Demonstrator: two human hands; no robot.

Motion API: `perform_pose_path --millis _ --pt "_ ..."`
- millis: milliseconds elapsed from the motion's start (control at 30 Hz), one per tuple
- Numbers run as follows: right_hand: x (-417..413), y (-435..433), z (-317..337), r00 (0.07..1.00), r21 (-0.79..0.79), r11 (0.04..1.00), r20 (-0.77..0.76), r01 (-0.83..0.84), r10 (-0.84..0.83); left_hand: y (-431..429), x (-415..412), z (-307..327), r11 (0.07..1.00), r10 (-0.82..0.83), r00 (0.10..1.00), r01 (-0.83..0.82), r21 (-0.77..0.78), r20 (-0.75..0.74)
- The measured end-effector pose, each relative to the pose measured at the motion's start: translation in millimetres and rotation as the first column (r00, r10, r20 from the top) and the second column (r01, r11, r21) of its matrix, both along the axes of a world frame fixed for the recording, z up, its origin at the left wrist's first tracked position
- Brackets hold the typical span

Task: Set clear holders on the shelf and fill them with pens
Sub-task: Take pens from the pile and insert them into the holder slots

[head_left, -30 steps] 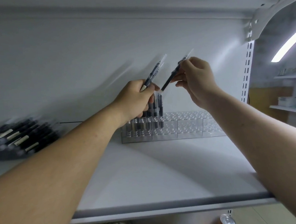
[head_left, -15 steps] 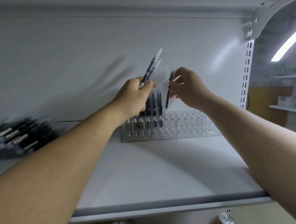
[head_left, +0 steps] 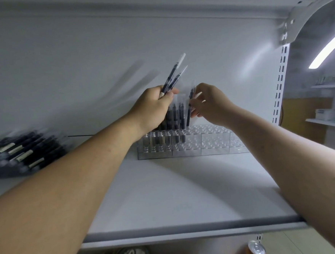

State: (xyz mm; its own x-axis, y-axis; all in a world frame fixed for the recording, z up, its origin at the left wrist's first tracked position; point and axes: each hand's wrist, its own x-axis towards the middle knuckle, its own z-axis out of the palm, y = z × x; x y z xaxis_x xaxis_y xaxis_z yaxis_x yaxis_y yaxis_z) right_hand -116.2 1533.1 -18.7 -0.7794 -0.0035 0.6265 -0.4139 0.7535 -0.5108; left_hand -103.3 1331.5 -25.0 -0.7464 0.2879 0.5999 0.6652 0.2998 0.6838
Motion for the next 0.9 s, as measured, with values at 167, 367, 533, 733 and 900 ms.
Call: perform_pose_path --millis 167,367,533,733,900 --pt "-4 -3 -7 0.997 0.156 0.987 0.065 0.036 -0.046 1 2 1 0.999 -0.03 0.999 0.029 0.044 0.023" --pt "-7 -3 -8 0.989 0.247 0.962 0.062 0.116 -0.135 1 3 2 0.993 -0.089 0.995 0.086 0.078 0.046" --pt "-1 3 1 0.989 0.2 0.969 0.006 0.144 -0.148 2 3 2 0.992 -0.088 0.995 0.084 0.092 0.048" --pt "15 -2 14 0.982 -0.232 0.959 -0.129 -0.165 0.137 2 4 2 0.991 -0.119 0.991 0.115 0.074 0.055" --pt "22 -9 15 0.887 -0.444 0.782 -0.07 -0.438 0.457 3 5 3 0.989 -0.141 0.988 0.138 0.05 0.057"
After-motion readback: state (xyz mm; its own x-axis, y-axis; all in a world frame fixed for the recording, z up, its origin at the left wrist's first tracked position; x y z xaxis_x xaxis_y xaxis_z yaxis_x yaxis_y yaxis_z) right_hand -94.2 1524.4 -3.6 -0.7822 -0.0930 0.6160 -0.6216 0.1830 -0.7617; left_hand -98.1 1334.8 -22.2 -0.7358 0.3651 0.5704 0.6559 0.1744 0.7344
